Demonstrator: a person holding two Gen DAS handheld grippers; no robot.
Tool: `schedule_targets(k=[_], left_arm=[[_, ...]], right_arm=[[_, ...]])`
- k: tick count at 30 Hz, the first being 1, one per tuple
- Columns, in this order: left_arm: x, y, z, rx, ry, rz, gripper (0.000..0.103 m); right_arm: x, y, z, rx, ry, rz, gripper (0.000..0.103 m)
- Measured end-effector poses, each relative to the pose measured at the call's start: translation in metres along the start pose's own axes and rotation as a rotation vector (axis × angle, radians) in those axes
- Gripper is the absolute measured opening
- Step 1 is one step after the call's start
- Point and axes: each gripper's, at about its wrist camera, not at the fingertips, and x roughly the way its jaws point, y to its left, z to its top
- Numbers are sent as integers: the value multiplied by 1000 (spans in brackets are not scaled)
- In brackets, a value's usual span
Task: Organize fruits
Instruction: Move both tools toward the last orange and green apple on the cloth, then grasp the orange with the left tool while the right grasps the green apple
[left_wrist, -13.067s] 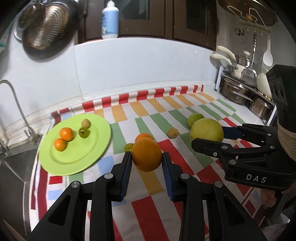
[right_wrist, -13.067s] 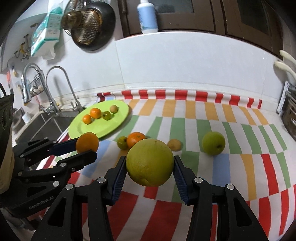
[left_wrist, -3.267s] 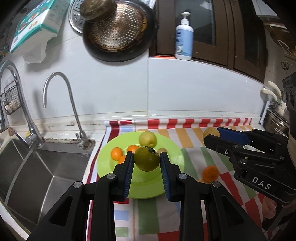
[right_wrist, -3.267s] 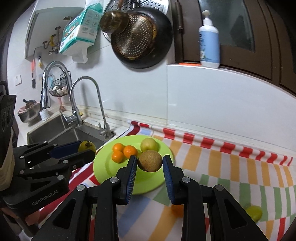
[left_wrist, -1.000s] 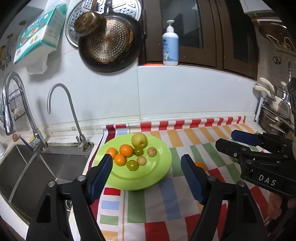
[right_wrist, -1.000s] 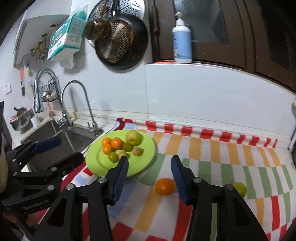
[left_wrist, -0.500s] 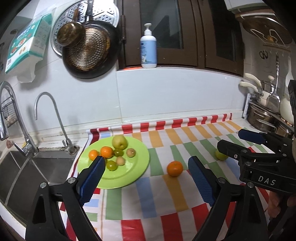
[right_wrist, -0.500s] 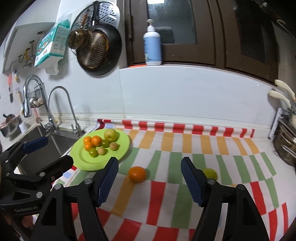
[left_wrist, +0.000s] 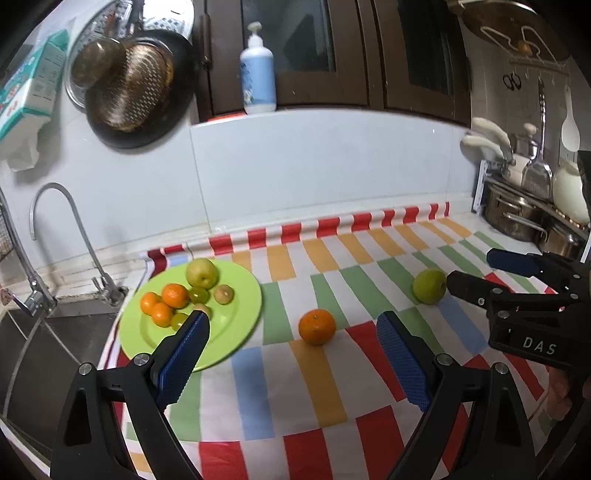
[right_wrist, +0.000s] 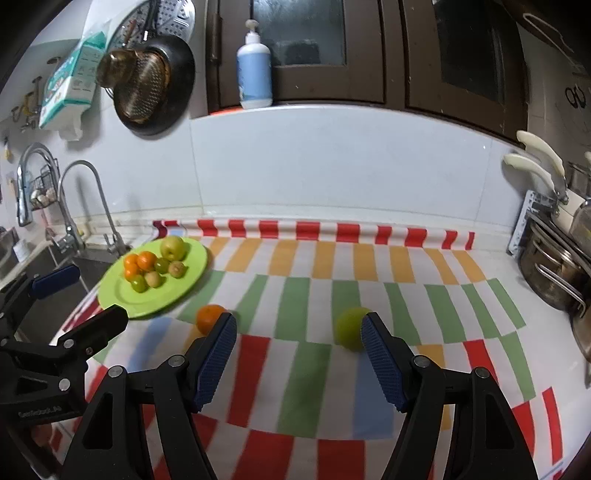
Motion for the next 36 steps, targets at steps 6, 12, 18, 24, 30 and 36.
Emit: schedule_targets(k=[6, 12, 18, 24, 30, 36], left_arm=[[25, -9, -2, 17, 52, -13, 93], [51, -8, -7, 17, 107, -3, 93], [73, -7, -13, 10, 160, -8, 92], [94, -8, -15, 15, 194, -18, 92], [113, -7, -14, 2, 223, -38, 79], [131, -7, -12, -31, 269, -87, 60]], right_arm=[[17, -17, -6, 34, 36, -29, 71], [40, -30, -11, 76, 82, -45, 71], [66, -37, -18, 105, 137, -50, 71], [86, -48, -21, 145, 182, -63, 71], [106, -59, -20, 164, 208, -81, 70], [121, -65, -19, 164, 216, -79, 69]])
